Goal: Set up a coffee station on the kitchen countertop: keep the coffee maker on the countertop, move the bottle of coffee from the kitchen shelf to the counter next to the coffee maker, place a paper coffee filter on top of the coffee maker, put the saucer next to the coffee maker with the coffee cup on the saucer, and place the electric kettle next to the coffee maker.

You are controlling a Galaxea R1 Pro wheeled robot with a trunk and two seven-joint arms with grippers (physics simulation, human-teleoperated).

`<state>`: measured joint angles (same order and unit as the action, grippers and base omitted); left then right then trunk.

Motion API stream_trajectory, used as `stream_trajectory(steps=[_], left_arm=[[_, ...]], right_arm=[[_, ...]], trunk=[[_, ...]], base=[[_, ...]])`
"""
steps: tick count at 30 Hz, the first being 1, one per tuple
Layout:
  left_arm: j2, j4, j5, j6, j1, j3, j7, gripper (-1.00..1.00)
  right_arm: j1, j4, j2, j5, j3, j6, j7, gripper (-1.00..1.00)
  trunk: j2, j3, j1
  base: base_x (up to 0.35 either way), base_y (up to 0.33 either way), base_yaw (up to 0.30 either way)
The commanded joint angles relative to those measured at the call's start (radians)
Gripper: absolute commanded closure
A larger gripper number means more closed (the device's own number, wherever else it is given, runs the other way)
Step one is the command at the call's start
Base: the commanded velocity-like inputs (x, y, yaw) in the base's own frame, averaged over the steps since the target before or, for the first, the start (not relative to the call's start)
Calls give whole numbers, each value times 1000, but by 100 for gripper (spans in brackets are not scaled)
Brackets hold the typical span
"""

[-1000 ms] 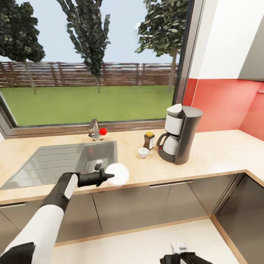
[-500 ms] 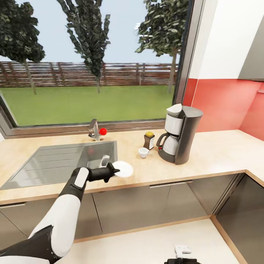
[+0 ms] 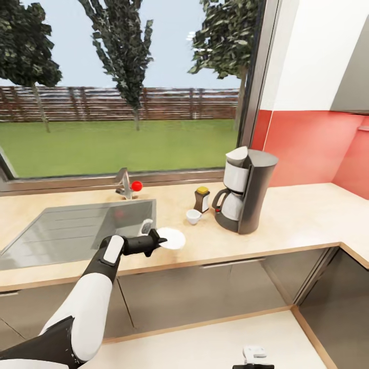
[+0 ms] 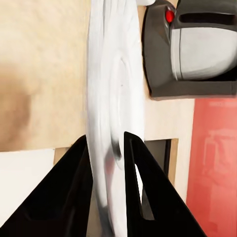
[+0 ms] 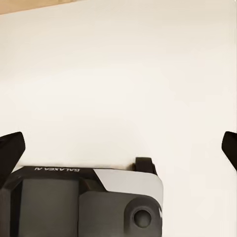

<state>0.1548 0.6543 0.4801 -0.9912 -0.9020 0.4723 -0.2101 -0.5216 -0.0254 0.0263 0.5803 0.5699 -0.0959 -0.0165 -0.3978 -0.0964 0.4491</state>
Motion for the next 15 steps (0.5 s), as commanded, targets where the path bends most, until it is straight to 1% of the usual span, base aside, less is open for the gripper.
stream_trajectory(steps=[1,6,15], left_arm=[[2,0,-10,-6,-2,8,-6,100],[2,0,-10,-6,-2,8,-6,100],[2,-5,-12,-6,0,5,-7,100]], right_arm=[[-1,-1,0,9,8,-4,-1,-100],[0,-1,0,9,8,-4,0,-100],[0,-1,-1,7,8,-5,0,-100]], trunk=[[-2,-2,1],[-2,-2,1],[-2,-2,1]], base=[[178,-229,0],[137,-241,0],[12,-271,0]])
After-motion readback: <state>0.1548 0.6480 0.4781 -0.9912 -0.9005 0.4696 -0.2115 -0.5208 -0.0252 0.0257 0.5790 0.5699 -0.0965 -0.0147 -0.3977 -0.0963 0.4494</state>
